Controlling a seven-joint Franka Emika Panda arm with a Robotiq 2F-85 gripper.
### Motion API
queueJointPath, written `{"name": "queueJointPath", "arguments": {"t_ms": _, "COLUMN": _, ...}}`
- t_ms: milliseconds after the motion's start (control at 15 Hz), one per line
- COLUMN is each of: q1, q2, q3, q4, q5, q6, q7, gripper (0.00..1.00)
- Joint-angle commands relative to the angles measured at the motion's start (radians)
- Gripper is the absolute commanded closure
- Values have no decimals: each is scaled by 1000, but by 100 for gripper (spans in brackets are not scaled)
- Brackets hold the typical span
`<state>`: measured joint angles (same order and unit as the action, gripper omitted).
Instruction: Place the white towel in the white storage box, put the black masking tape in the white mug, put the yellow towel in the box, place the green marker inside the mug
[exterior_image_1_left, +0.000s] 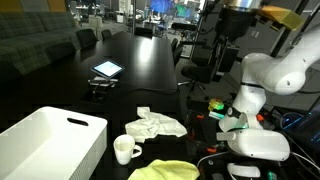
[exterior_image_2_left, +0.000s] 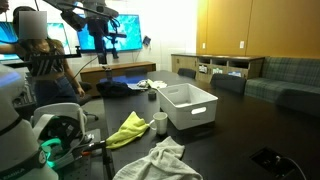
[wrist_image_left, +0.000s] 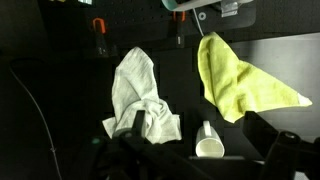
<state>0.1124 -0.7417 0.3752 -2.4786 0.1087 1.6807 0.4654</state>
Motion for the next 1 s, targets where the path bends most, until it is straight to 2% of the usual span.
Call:
{"name": "queueJointPath", "arguments": {"t_ms": 0, "q1": 4, "q2": 18, "q3": -15, "q4": -33, "q5": -11, "q6": 48, "q7": -14, "gripper": 0}}
{"name": "queueJointPath", "arguments": {"t_ms": 200, "q1": -7, "q2": 88, "q3": -21, "q4": -102, "q5": -20, "q6": 192, "q7": -33, "gripper": 0}}
{"name": "queueJointPath", "arguments": {"t_ms": 600, "q1": -16, "q2": 349, "q3": -48, "q4": -196, "q5": -30, "q6": 534, "q7": -46, "gripper": 0}}
{"name": "queueJointPath", "arguments": {"t_ms": 933, "q1": -9, "q2": 549, "q3": -98, "q4": -214, "q5": -16, "q6": 705, "q7": -59, "gripper": 0}}
